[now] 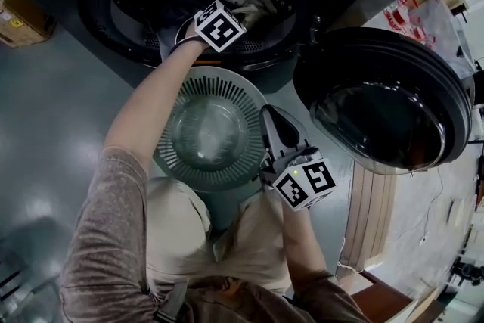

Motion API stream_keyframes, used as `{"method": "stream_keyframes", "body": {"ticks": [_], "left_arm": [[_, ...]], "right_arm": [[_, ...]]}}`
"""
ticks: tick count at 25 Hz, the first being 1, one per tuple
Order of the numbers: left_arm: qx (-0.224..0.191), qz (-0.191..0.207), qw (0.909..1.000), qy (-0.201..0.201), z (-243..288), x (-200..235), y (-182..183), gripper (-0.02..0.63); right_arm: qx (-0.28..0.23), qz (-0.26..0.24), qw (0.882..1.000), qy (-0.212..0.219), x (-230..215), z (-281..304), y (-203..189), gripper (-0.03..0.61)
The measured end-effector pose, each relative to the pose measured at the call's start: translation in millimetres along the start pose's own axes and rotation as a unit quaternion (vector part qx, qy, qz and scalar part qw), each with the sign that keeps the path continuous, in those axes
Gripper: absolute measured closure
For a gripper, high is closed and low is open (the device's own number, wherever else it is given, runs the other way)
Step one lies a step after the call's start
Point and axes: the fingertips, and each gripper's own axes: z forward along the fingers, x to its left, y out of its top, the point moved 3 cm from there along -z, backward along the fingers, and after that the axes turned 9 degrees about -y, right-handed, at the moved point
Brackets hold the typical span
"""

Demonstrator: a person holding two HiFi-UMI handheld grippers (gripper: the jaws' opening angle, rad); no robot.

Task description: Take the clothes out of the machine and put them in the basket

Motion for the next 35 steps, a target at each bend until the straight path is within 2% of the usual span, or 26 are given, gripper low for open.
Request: {"method": "stream_keyframes", "body": {"ticks": [10,14,18,29,32,35], "left_arm": [[-0.06,-0.005,0.9982,0.008,-91.7,-24.2,13.2,0.569],[-0.088,-0.029,0.9956,0.013,-130.7,-39.0,9.7,0.571],[-0.12,-0.058,0.9911,0.004,-164.4,-69.9,4.3,0.571],[-0.144,-0.082,0.9858,-0.029,-229.8,-159.1,-20.9,0.574],[-0.149,-0.092,0.983,-0.054,-243.9,-174.5,-22.4,0.575],[-0.15,-0.086,0.9819,-0.077,-257.4,-193.0,-18.5,0.575]], "right_arm": [[0.01,-0.023,1.0,0.007,2.7,-13.0,-2.0,0.58],[0.005,-0.032,0.999,0.018,9.3,-13.2,2.6,0.58],[-0.003,-0.042,0.999,0.031,19.0,-14.2,9.7,0.58],[-0.012,-0.061,0.997,0.048,25.9,-23.0,17.0,0.58],[-0.014,-0.071,0.996,0.049,21.5,-24.5,19.0,0.58],[-0.012,-0.074,0.996,0.049,18.4,-26.1,19.6,0.58]]}}
